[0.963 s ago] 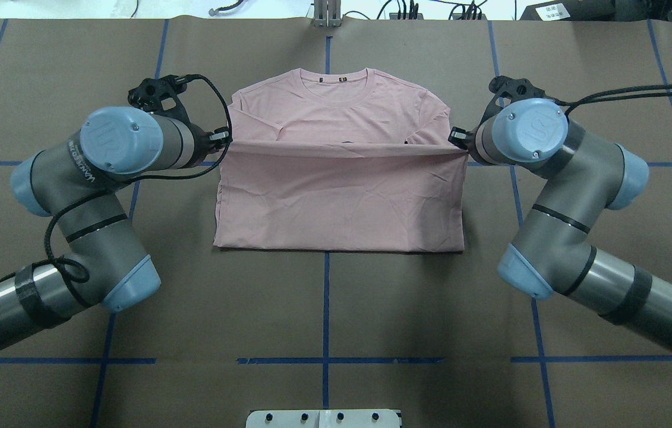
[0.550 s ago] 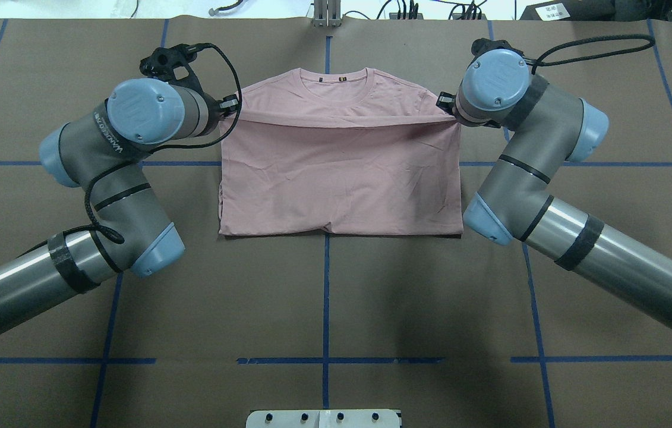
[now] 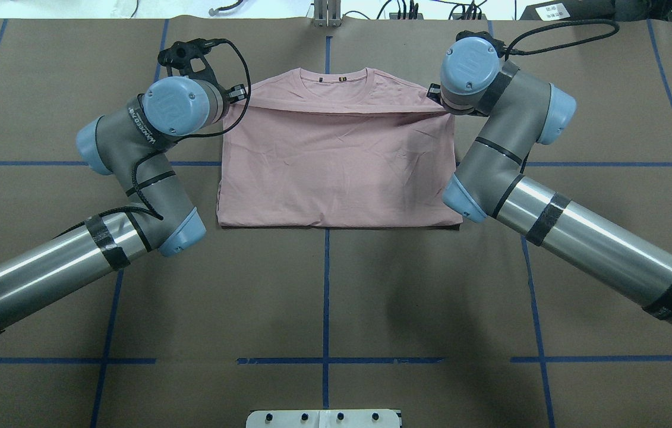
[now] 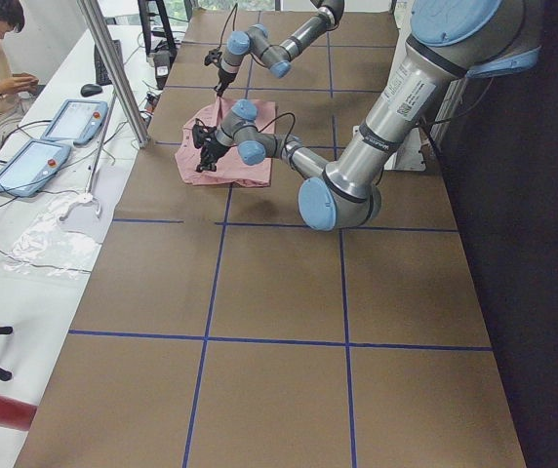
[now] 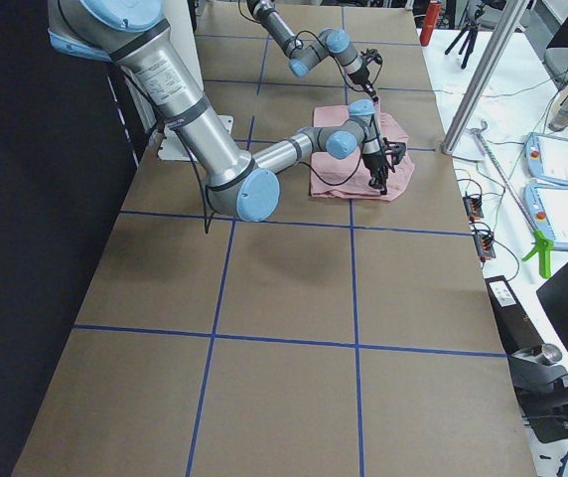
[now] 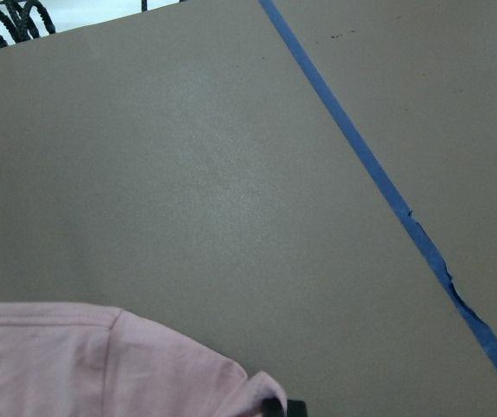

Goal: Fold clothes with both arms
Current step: 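Release the hem near the collar and raise both grippers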

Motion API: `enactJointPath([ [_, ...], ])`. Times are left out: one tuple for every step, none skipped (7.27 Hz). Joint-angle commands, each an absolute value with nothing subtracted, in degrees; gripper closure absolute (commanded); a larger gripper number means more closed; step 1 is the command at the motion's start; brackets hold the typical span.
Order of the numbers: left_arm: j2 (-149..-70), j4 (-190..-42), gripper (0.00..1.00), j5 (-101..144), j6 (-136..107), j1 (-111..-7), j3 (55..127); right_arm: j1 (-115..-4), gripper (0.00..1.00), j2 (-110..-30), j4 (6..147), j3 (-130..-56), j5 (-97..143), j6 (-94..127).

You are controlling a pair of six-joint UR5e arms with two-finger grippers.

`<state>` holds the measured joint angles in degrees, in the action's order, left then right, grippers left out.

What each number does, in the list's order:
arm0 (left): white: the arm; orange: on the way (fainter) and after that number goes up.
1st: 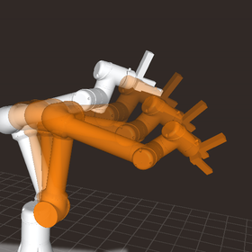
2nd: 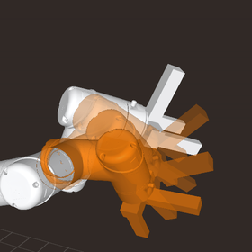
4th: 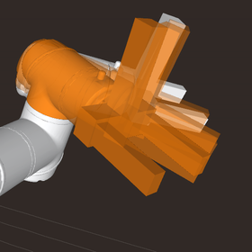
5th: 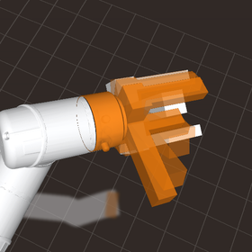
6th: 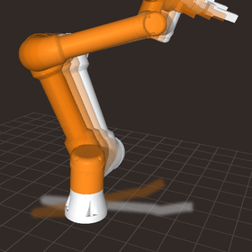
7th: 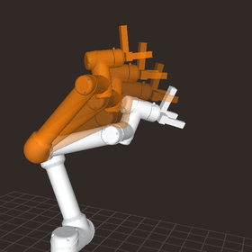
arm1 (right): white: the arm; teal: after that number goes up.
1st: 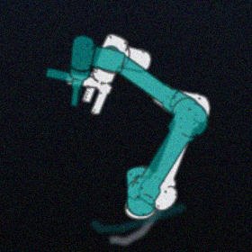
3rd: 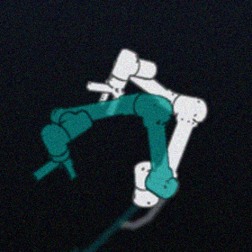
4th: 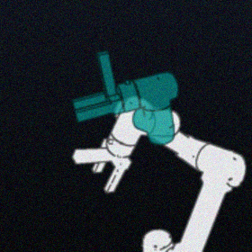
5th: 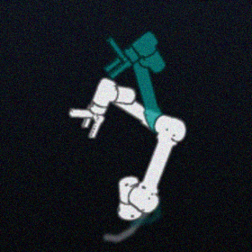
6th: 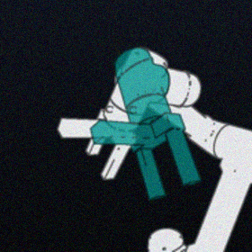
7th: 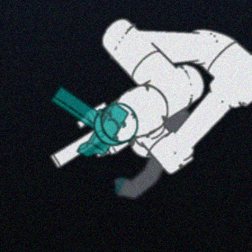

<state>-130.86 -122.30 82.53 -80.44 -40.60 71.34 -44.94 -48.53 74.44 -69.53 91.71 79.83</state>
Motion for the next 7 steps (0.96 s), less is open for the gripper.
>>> enactJointPath([
  [-131.0,-124.4,1.0,82.4,-79.6,-40.6,69.4,-45.5,1.0,-46.1,73.0,-65.0,91.7,79.8],
  [-131.0,-124.5,1.0,82.4,-79.5,-40.6,69.3,-45.6,1.0,-45.4,73.0,-64.1,91.7,79.8],
  [-131.1,-125.2,1.0,82.5,-78.6,-40.6,68.1,-45.9,1.0,-45.3,72.8,-63.5,91.8,79.7],
  [-131.1,-127.2,1.0,82.5,-78.5,-40.6,67.3,-45.9,1.0,-45.3,71.1,-62.8,91.9,79.7],
  [-131.1,-128.7,0.87,82.7,-78.5,-40.7,66.5,-45.9,1.0,-45.1,69.9,-61.7,91.9,79.8],
  [-131.1,-131.6,0.72,83.2,-78.6,-41.3,66.5,-45.9,0.55,-44.5,69.7,-61.7,92.1,80.0],
  [-131.0,-132.4,0.33,85.5,-78.7,-42.1,66.4,-45.9,0.01,-44.1,69.6,-62.0,92.2,80.2],
])
